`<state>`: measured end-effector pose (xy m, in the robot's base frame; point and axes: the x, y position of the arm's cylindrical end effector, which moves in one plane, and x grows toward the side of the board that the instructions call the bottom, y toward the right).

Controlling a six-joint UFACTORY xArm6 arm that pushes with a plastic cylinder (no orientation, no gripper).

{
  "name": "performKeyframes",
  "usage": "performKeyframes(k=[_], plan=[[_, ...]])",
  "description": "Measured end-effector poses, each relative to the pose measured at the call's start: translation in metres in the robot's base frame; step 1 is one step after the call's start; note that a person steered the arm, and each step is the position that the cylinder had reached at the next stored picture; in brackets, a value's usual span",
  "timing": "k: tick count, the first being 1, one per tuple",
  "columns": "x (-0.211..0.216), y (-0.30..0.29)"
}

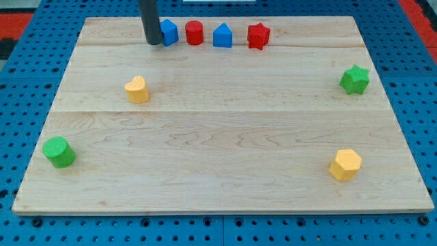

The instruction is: Keep the green star vertically above the yellow hexagon

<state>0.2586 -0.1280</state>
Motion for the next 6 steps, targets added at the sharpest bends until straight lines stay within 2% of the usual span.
performKeyframes(k=[1, 2, 4, 6], plan=[[0.007, 0.012], [0.060, 0.021], [0.141, 0.128], [0.187, 0.311]])
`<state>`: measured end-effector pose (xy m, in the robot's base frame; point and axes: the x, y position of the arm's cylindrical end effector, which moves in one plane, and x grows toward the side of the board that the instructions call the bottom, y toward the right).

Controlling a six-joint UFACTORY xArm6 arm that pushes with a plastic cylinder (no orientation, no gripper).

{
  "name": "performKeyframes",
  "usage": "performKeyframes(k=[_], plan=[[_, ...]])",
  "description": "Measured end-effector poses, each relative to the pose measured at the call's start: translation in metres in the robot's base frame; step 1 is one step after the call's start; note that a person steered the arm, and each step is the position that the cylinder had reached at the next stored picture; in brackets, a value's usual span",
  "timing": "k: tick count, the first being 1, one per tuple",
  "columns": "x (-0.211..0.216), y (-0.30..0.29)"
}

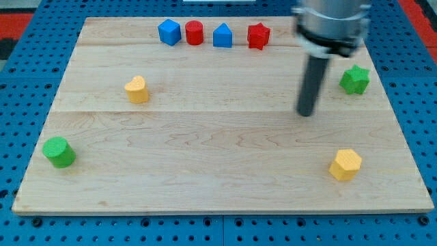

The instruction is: Keep the green star vertically above the yellow hexagon

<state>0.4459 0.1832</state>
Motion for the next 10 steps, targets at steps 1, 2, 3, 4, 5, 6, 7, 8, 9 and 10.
performKeyframes(k=[1, 2, 3, 4, 5, 6, 7, 8, 9, 10], plan=[[-0.006, 0.077], [-0.018, 0.077], [-0.035, 0.082], [-0.039, 0.098], [-0.045, 0.116], [-0.052, 0.116], [-0.063, 0.116], [-0.082, 0.116], [-0.097, 0.116], [-0.099, 0.108]])
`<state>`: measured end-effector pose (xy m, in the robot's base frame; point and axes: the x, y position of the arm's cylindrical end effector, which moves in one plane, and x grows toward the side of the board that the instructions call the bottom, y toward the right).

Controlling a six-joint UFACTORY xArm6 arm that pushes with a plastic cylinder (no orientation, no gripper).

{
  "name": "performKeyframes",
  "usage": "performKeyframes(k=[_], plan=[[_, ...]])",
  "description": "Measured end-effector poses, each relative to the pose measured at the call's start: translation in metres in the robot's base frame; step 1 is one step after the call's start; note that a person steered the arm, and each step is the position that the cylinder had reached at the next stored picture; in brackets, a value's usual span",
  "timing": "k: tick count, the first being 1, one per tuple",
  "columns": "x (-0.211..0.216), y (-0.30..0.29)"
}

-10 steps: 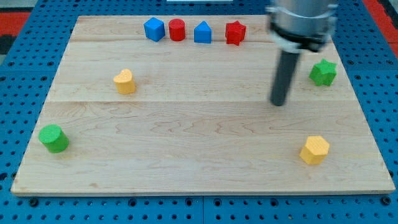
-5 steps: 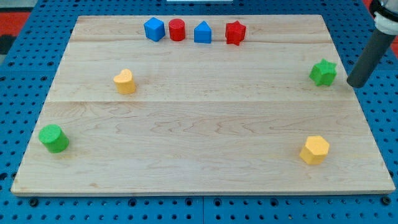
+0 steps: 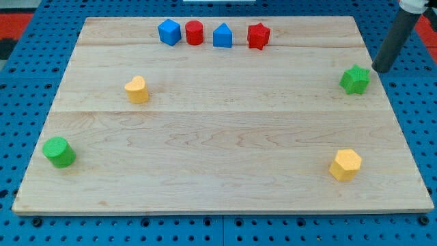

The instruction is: Keep the green star vertically above the yellow hexagon

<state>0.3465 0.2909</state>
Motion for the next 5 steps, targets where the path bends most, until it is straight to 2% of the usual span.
performKeyframes(k=[3, 4, 5], plan=[[0.031, -0.060], [0.041, -0.117], [0.044, -0.052]])
